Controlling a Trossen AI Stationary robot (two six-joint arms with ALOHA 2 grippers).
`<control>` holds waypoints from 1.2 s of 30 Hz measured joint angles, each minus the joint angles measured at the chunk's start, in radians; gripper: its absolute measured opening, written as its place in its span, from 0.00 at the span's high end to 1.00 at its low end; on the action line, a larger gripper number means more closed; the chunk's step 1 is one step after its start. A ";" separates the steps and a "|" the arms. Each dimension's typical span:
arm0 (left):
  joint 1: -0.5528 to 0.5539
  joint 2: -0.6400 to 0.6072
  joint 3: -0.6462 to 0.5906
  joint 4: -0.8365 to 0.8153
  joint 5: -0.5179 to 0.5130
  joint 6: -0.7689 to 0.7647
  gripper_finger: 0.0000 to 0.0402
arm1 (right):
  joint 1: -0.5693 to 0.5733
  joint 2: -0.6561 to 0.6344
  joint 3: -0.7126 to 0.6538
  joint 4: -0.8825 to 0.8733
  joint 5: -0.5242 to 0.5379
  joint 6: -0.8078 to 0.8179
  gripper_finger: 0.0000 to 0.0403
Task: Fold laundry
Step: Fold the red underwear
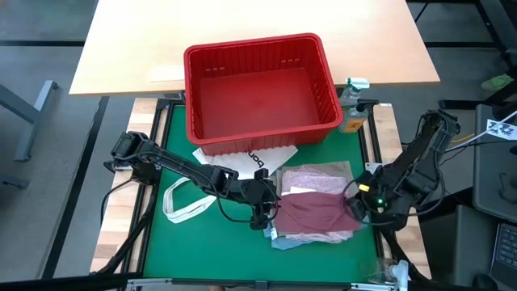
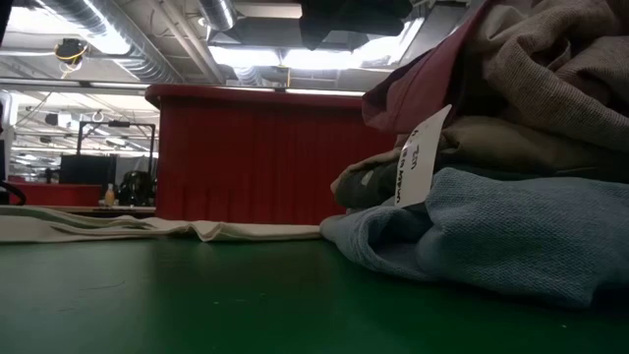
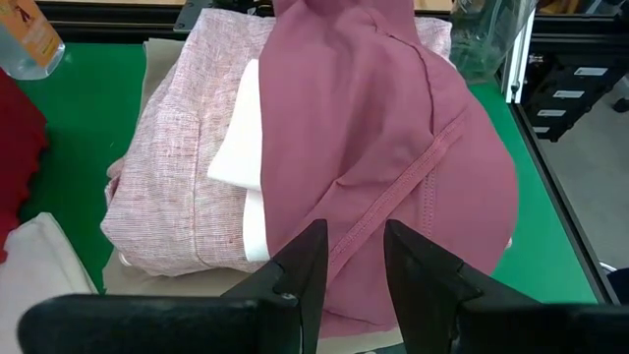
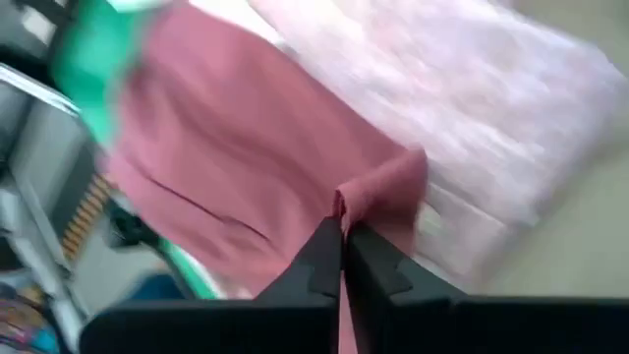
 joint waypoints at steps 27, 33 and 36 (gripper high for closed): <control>0.000 0.000 0.000 0.000 0.000 0.002 0.76 | -0.318 0.195 0.005 0.699 0.226 -0.510 0.98; 0.000 0.000 0.000 0.000 0.000 0.003 0.76 | -0.389 0.237 0.005 0.766 0.101 -0.550 0.98; 0.000 0.000 0.000 0.000 0.000 0.003 0.76 | -0.395 0.239 0.005 0.815 0.082 -0.558 0.98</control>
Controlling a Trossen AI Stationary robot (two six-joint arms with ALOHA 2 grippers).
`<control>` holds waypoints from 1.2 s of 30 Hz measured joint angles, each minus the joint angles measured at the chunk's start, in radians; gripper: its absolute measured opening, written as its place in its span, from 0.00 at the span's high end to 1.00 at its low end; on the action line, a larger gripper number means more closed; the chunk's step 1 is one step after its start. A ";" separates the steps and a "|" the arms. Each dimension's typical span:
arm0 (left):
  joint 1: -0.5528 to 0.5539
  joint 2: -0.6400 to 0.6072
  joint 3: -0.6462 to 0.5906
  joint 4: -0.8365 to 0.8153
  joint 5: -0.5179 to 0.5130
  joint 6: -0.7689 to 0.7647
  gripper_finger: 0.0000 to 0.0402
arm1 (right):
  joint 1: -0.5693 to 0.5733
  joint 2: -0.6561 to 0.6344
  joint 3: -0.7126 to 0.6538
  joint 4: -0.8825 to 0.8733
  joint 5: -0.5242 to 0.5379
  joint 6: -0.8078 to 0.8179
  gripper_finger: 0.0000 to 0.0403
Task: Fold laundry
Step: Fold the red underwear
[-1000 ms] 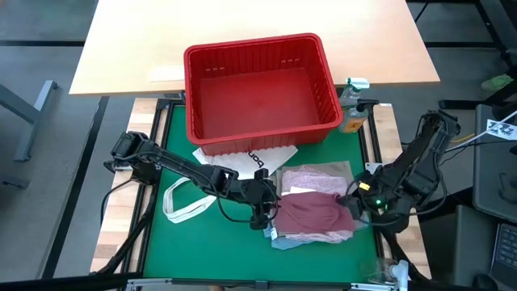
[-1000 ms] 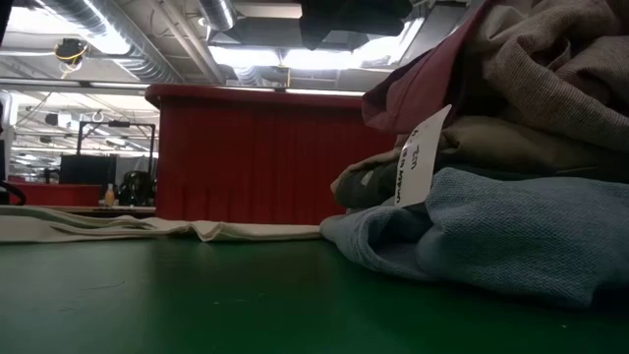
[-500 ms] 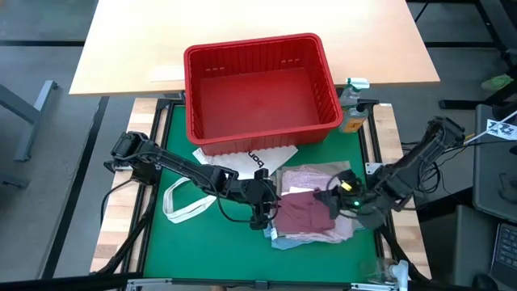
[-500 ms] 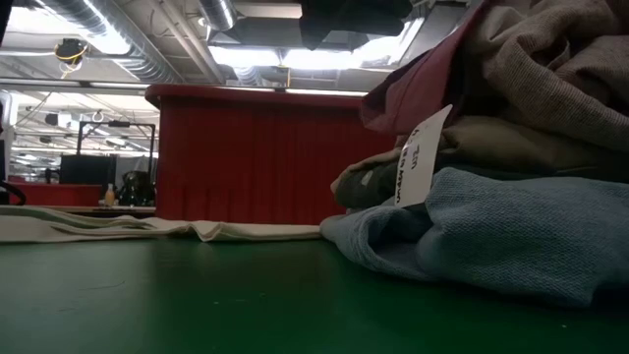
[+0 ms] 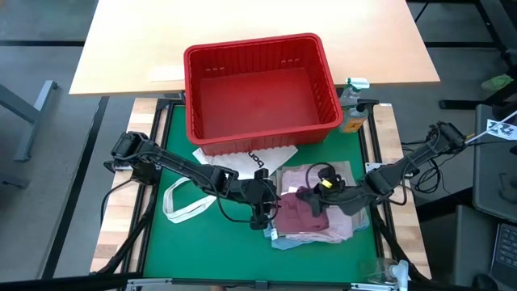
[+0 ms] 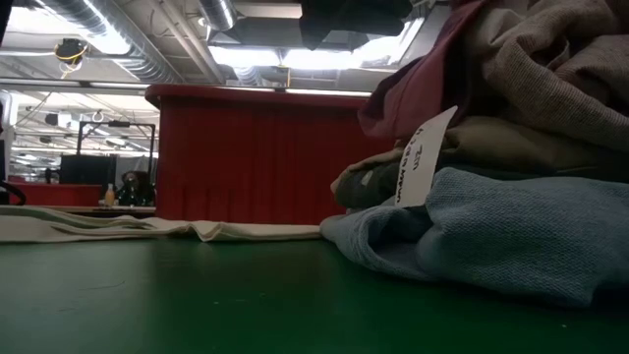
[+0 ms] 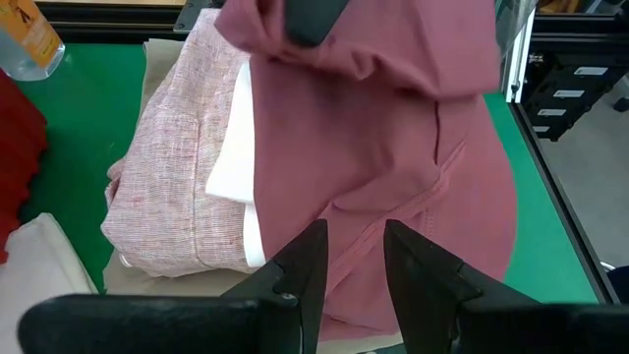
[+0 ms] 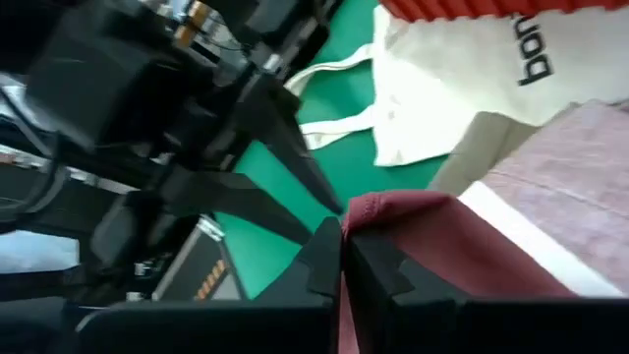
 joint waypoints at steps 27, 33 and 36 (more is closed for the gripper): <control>-0.065 0.070 0.002 0.245 0.009 -0.272 0.50 | 0.002 0.000 0.000 0.047 -0.005 -0.054 0.98; -0.066 0.104 0.003 0.313 0.012 -0.442 0.49 | 0.002 0.000 0.000 0.046 -0.011 -0.064 0.98; -0.066 0.127 0.000 0.353 0.013 -0.487 0.49 | 0.002 0.000 0.000 0.046 -0.011 -0.079 0.98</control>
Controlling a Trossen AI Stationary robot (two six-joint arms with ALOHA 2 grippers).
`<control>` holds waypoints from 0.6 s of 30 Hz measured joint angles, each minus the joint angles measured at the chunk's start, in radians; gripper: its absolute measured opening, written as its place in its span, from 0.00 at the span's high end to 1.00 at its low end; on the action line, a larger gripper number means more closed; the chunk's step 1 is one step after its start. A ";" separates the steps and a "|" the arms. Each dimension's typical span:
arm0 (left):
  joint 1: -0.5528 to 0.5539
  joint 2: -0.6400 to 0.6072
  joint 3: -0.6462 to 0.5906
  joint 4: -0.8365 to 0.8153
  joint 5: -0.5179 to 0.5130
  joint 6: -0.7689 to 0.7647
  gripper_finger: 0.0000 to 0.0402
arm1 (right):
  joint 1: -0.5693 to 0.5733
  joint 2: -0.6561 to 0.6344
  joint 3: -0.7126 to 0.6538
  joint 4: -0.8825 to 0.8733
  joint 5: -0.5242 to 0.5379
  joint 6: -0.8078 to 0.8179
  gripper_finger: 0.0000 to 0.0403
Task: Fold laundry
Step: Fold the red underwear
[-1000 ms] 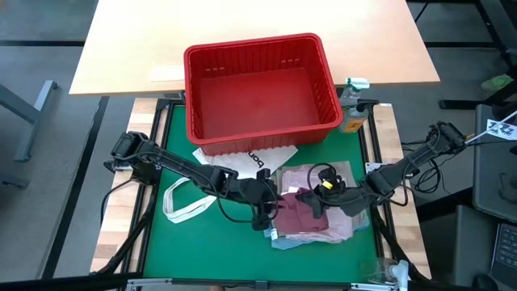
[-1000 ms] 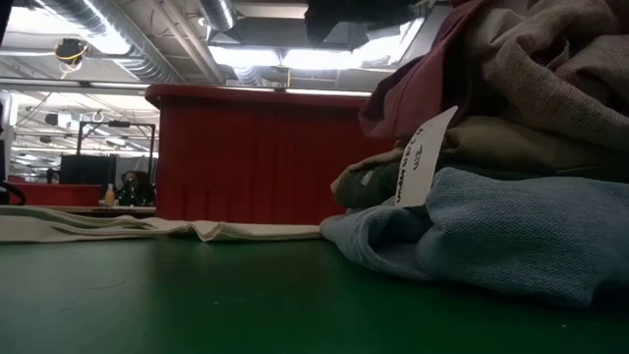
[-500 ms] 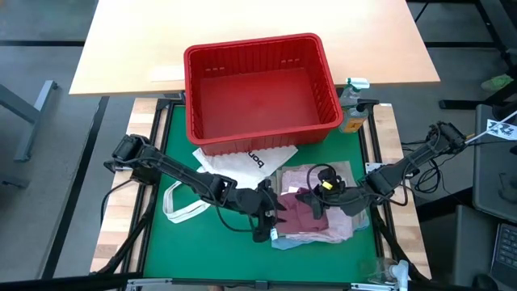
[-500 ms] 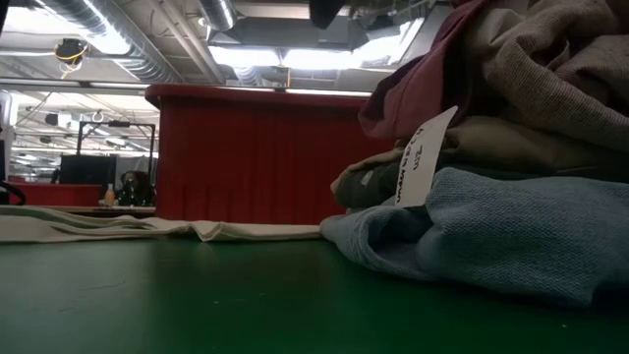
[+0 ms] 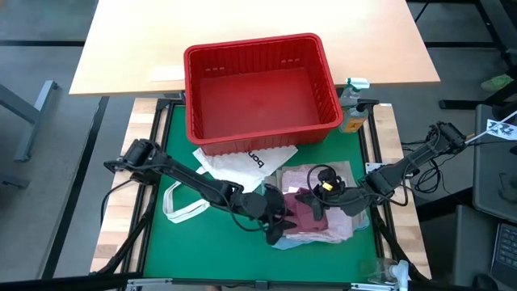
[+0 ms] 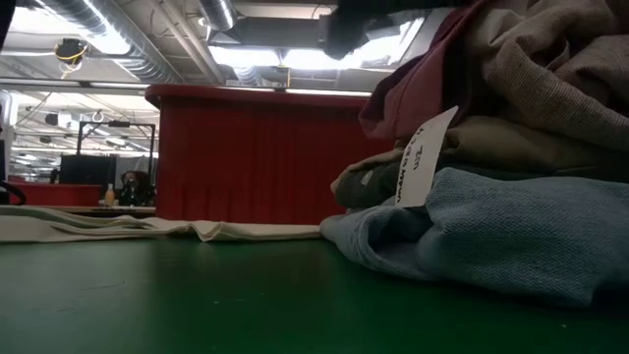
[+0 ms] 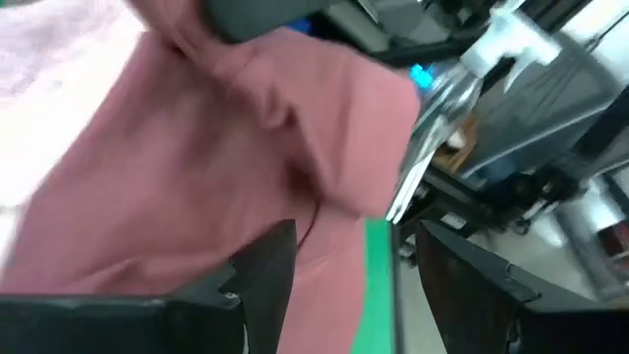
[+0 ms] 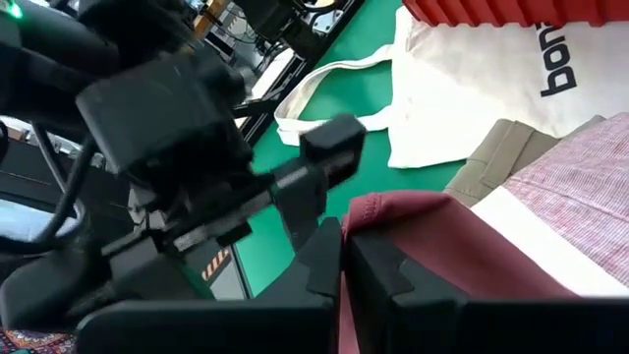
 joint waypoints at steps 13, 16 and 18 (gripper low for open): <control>0.006 0.056 0.000 0.159 -0.002 -0.063 0.49 | 0.000 0.000 0.000 -0.001 0.000 -0.001 0.98; 0.005 0.055 0.000 0.171 -0.013 -0.063 0.49 | 0.000 0.000 0.000 0.000 0.001 -0.001 0.98; 0.005 0.056 0.000 0.190 -0.015 -0.063 0.49 | 0.000 0.000 0.000 0.000 0.001 -0.001 0.98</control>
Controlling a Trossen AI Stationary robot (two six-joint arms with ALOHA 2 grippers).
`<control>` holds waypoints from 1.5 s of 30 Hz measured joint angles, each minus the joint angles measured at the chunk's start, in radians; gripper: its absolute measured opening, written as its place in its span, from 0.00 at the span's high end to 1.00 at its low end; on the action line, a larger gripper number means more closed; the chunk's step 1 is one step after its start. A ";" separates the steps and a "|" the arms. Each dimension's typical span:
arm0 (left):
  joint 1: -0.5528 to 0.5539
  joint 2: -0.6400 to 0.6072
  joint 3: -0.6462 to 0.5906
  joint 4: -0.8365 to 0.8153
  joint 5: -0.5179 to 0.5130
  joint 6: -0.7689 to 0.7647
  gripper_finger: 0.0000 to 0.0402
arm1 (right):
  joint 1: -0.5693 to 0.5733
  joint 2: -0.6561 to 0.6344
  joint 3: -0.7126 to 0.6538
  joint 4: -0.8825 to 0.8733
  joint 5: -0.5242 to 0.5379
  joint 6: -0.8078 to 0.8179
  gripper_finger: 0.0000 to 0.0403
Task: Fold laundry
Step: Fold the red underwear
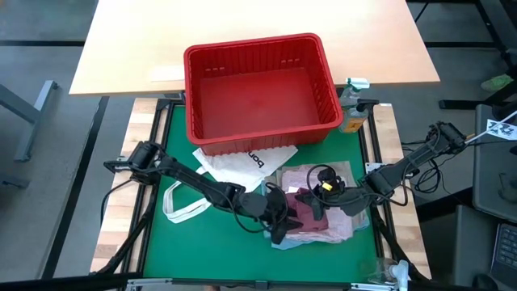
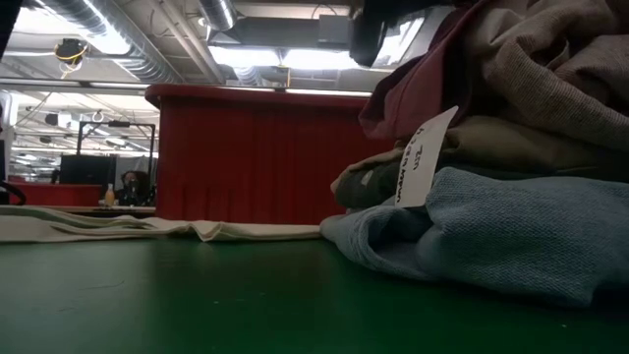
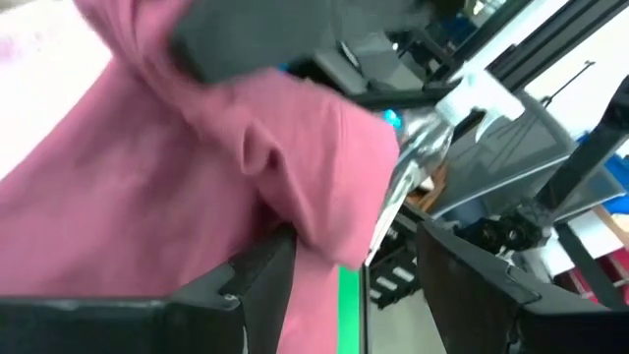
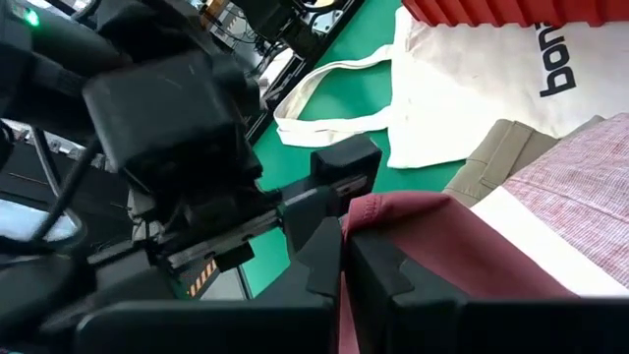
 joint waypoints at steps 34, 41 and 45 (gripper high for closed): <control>0.009 0.024 0.000 -0.020 0.172 -0.047 0.97 | 0.000 0.003 0.000 -0.005 0.016 -0.001 0.98; 0.022 0.023 0.000 -0.133 0.212 -0.076 0.99 | 0.000 0.031 0.000 -0.008 0.018 -0.049 0.98; 0.032 0.023 0.000 -0.157 0.216 -0.077 0.98 | 0.000 0.054 0.000 -0.011 0.035 -0.052 0.98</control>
